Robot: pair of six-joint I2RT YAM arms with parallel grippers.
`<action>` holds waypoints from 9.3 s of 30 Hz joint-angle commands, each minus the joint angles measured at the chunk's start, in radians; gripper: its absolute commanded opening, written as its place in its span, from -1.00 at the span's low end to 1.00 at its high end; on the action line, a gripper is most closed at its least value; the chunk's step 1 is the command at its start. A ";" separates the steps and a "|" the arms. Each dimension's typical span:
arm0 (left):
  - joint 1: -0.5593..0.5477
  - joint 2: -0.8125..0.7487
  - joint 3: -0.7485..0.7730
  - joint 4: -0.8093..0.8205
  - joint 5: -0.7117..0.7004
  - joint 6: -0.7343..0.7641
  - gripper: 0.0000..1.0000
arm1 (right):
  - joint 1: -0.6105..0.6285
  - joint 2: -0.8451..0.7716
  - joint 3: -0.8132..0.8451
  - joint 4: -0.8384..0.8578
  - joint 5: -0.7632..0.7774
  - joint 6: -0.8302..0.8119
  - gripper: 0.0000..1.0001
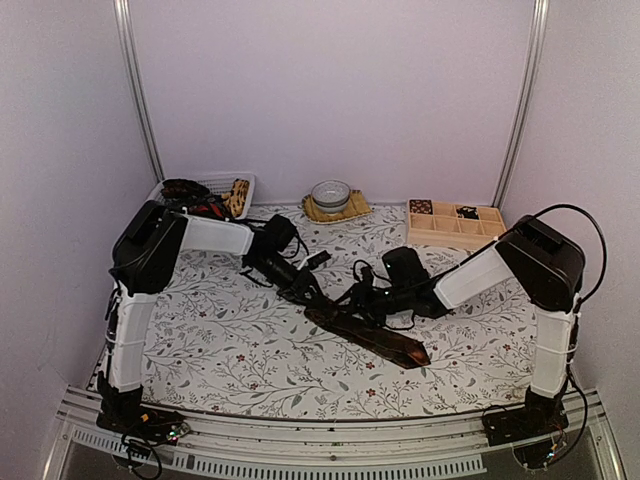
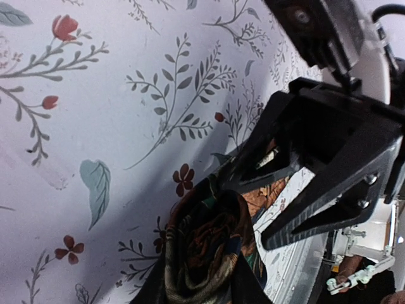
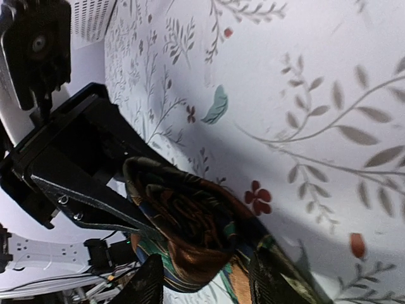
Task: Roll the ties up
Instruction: Roll the tie at the center of the board.
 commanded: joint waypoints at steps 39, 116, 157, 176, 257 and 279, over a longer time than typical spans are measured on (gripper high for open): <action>-0.498 0.155 0.360 -0.531 -1.642 0.283 -0.78 | -0.279 -0.693 -0.240 -0.571 0.368 -0.446 0.58; -0.081 -0.596 -0.433 0.286 -0.436 -0.236 0.90 | 0.018 -0.135 0.199 -0.497 0.113 -0.572 0.43; -0.061 -0.389 -0.583 0.471 -0.447 -0.302 -0.28 | 0.113 0.057 0.418 -0.640 0.079 -0.731 0.21; -0.092 -0.342 -0.584 0.546 -0.432 -0.346 -0.32 | 0.152 0.044 0.398 -0.630 0.104 -0.770 0.12; -0.035 0.051 -0.364 0.338 0.184 -0.056 0.18 | 0.150 0.072 0.269 -0.545 0.146 -0.969 0.00; -0.049 -0.034 -0.385 0.341 0.061 0.008 -0.56 | 0.138 0.014 0.246 -0.587 0.236 -0.943 0.07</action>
